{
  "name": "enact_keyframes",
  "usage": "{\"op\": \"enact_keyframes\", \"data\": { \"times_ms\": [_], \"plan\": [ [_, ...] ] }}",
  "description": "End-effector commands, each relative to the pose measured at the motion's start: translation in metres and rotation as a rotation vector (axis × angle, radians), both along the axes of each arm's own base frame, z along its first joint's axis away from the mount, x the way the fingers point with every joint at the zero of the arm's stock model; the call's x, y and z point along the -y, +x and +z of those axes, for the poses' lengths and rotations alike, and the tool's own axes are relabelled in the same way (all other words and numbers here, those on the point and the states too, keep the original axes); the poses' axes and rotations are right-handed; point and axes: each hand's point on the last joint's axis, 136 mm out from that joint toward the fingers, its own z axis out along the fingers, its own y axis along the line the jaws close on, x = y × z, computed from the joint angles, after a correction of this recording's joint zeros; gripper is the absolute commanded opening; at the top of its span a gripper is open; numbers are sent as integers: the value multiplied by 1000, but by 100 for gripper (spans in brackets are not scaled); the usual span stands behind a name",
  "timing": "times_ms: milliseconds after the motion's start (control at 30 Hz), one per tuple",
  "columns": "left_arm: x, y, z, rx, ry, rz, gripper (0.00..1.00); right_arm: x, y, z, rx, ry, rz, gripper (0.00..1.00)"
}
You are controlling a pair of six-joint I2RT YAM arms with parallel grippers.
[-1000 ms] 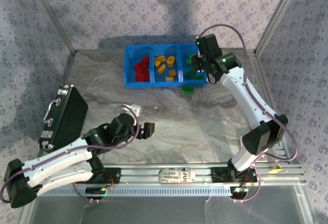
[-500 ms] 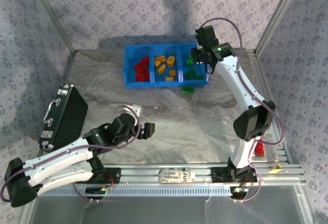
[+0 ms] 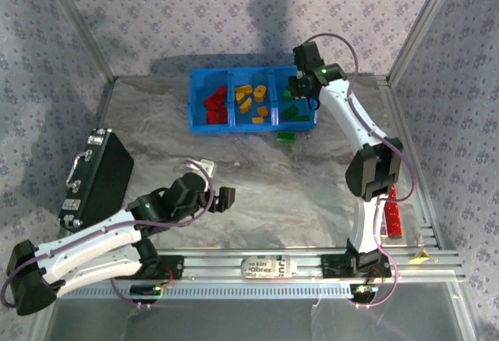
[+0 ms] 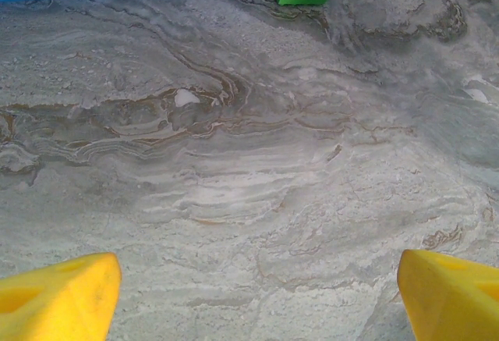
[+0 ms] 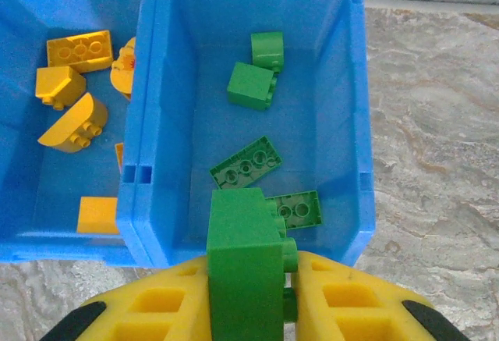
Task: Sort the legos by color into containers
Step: Place the lego in the container.
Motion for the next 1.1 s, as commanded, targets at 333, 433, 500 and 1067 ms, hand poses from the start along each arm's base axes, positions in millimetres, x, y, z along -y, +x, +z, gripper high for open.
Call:
{"op": "enact_keyframes", "data": {
  "times_ms": [333,433,500,1067],
  "plan": [
    [1,0,7,13,-1,-2,92,3,18,-44,-98,12,-37,28],
    [1,0,7,11,-2,-2,92,4,21,-48,-103,5,-43,29],
    [1,0,8,10,-3,-3,91,5,22,-47,-103,-3,-45,29],
    [0,-1,10,16,-12,2,91,-4,12,-18,18,-25,-19,95]
  ]
}}
